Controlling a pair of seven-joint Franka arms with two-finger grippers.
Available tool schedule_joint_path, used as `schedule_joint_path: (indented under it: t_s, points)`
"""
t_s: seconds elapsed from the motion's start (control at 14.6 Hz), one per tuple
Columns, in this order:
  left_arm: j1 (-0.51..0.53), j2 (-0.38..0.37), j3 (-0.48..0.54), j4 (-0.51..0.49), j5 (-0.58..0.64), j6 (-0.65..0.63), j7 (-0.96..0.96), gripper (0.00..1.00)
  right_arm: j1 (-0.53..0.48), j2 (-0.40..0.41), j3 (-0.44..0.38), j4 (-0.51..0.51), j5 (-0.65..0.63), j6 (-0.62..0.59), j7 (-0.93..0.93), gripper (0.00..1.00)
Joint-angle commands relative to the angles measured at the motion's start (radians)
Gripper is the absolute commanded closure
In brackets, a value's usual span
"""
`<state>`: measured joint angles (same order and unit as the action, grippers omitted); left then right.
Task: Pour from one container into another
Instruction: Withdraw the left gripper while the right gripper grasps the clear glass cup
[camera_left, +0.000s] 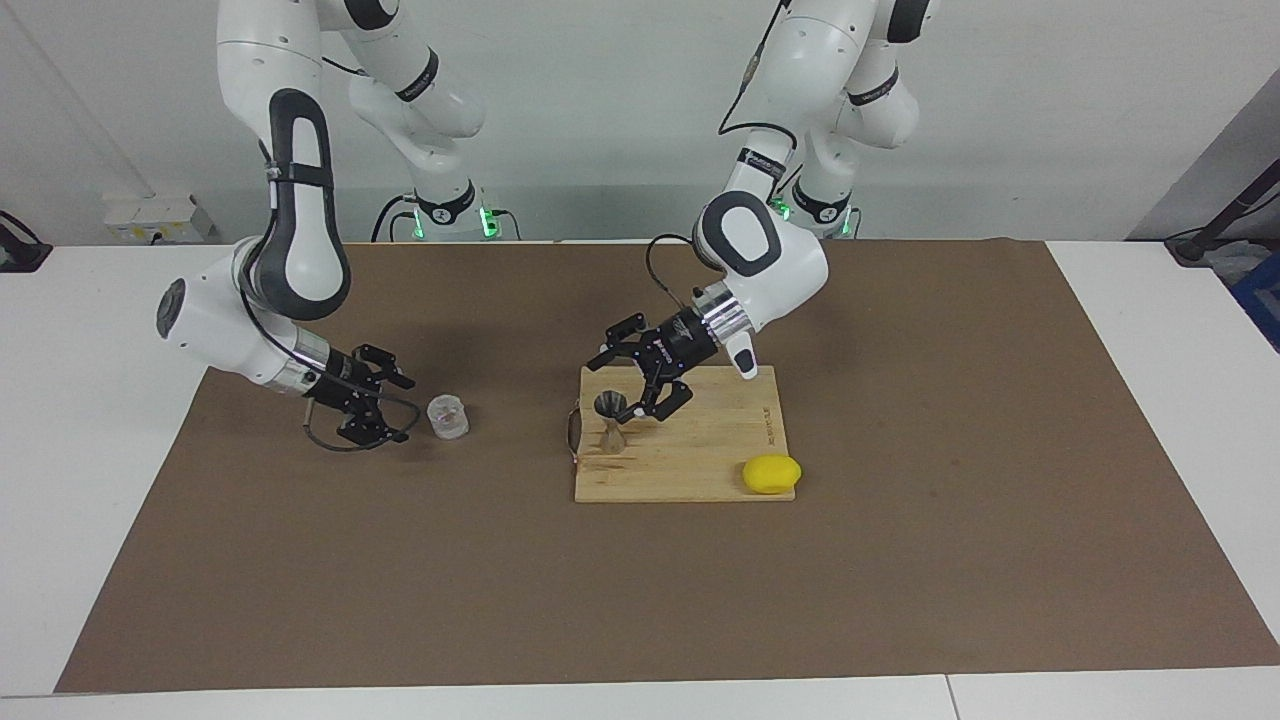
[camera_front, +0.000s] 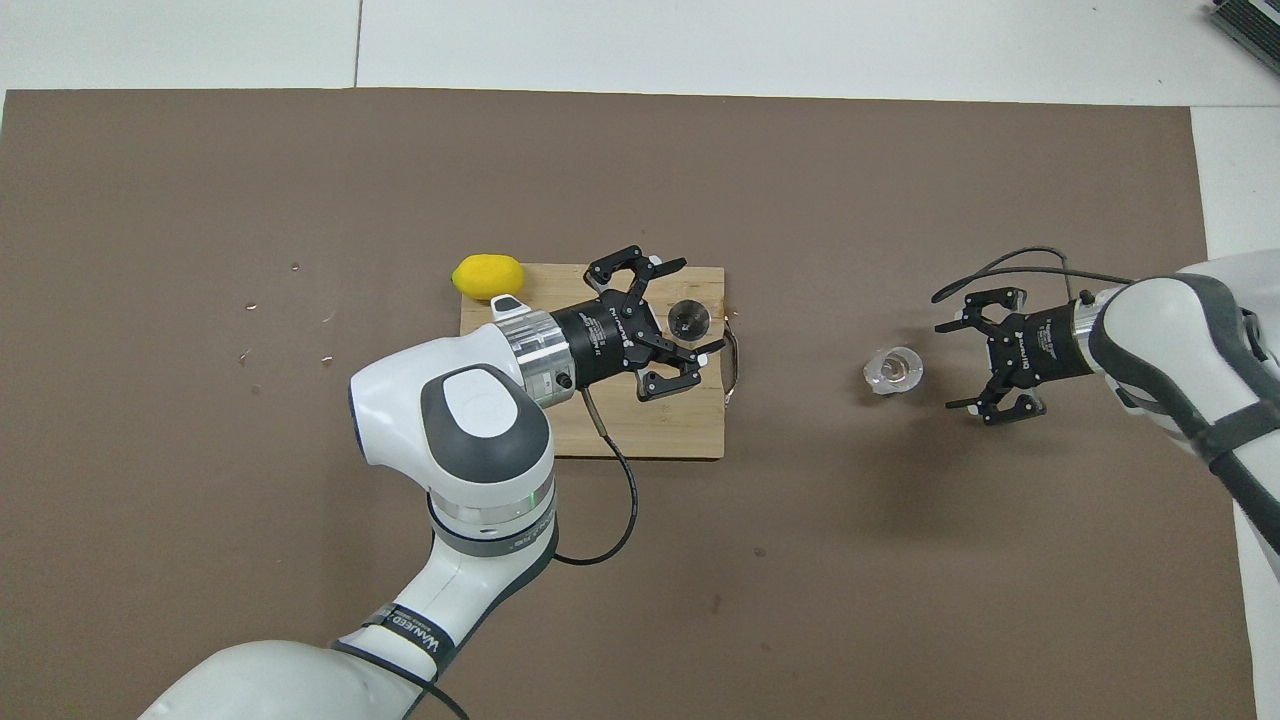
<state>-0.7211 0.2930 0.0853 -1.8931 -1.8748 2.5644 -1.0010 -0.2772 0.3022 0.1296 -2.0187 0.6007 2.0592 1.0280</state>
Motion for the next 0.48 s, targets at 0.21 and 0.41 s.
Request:
schedule_joint_path:
  t_s: [0.21,0.41]
  points:
    - [0.159,-0.104,0.004,-0.060,0.326,-0.197,-0.022,0.00,-0.027,0.058,0.010,-0.002,0.142,0.018,-0.109,0.00]
    - [0.247,-0.147,0.004,-0.060,0.576,-0.259,-0.019,0.00,-0.014,0.057,0.010,-0.021,0.178,0.019,-0.114,0.00]
